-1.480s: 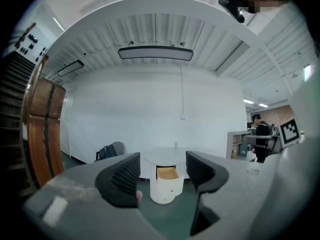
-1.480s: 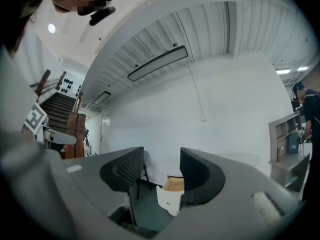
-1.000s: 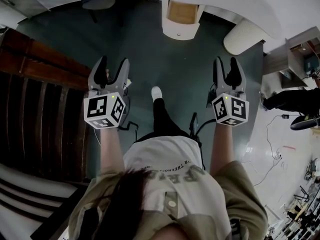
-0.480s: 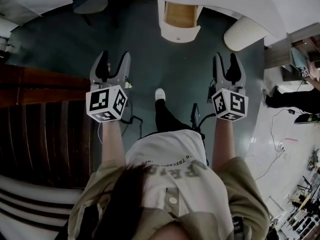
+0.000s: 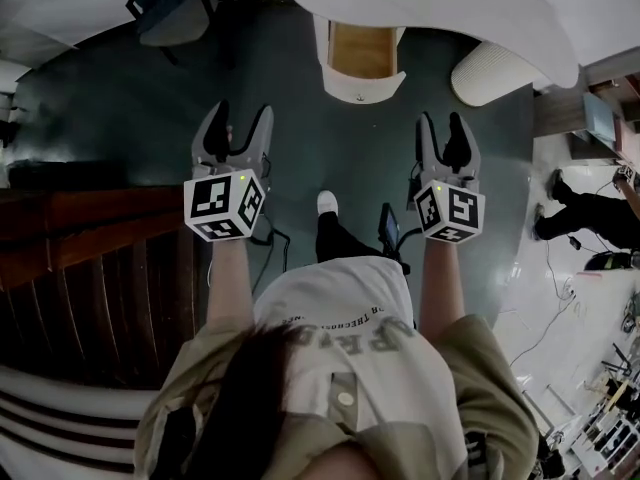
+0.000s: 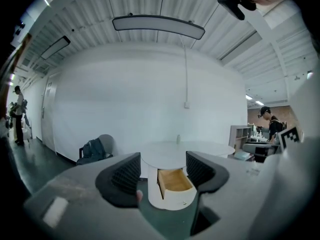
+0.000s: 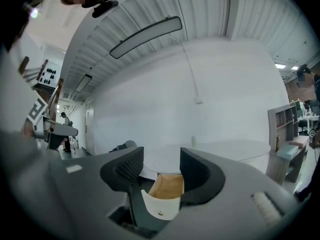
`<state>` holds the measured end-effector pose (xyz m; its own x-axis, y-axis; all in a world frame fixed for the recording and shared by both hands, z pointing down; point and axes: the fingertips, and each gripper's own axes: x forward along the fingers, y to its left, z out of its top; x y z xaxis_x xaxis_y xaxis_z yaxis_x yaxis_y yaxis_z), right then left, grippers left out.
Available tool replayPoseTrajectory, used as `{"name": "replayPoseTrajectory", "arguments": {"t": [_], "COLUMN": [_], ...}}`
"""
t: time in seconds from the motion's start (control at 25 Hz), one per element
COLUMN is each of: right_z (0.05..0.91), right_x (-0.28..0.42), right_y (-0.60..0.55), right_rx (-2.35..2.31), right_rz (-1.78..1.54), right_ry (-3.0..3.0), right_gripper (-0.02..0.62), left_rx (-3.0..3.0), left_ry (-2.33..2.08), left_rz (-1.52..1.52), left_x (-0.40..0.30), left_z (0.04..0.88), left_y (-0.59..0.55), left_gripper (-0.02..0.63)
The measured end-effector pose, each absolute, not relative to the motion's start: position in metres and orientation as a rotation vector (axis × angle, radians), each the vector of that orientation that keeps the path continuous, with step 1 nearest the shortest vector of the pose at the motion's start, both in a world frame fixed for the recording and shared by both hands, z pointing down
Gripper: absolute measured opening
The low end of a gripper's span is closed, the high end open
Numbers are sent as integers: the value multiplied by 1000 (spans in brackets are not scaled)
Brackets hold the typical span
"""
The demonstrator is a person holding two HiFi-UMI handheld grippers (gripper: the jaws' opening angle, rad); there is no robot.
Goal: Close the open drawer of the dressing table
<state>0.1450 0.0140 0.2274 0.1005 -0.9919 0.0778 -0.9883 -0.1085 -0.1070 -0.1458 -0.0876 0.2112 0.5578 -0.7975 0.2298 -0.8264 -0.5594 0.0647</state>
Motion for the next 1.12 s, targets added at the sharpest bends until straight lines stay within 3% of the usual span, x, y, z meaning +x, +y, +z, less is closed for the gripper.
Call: {"name": "replayPoseTrajectory", "arguments": {"t": [0.56, 1.12], "right_z": [253, 364], "right_x": [155, 159], "right_y": [-67, -93], "right_rx": [-2296, -2366], "right_rz": [-217, -418], "right_ry": [2140, 2111], "right_gripper": [219, 219], "left_rx": [2623, 2673], "left_ry": [-1391, -1219], "left_rz": [266, 423], "left_x": [-123, -80], "left_z": [225, 294], "left_y": [-164, -198], "left_gripper": [290, 290]}}
